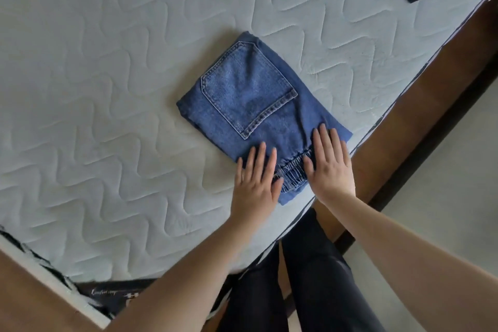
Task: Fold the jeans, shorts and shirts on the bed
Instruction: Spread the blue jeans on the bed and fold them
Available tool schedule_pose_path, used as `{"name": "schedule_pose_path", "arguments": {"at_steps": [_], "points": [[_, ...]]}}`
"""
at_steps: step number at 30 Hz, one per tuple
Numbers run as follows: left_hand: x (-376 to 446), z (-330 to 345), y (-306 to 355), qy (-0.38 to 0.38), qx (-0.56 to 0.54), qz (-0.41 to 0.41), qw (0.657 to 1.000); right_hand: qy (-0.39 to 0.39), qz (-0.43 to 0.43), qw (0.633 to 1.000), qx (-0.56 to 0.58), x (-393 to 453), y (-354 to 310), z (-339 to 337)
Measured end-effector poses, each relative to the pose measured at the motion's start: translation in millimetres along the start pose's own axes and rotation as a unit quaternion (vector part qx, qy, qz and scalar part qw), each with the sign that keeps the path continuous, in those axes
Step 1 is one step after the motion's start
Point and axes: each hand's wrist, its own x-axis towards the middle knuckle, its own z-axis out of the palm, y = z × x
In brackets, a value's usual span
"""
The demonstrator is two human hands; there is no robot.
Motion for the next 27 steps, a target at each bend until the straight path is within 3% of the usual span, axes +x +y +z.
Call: {"name": "schedule_pose_path", "arguments": {"at_steps": [8,12,15,18,21,27], "points": [[-16,0,-1,-0.114,0.022,0.017,0.993,-0.113,-0.004,0.994,0.000,12,4,-9],[9,-36,-7,-0.208,0.003,0.045,0.977,-0.190,-0.026,0.981,0.001,29,4,-58],[1,-75,1,-0.271,-0.027,0.022,0.962,-0.187,-0.023,0.982,-0.013,21,-4,-102],[-22,-113,15,-0.226,-0.066,0.003,0.972,-0.136,0.006,0.990,-0.023,-9,-8,-136],[-41,-156,20,-0.137,-0.005,0.054,0.989,-0.062,0.043,0.997,-0.015,-51,-6,-169],[-79,-254,34,-0.072,0.044,0.115,0.990,0.008,0.017,0.999,0.035,-141,-17,-246]]}}
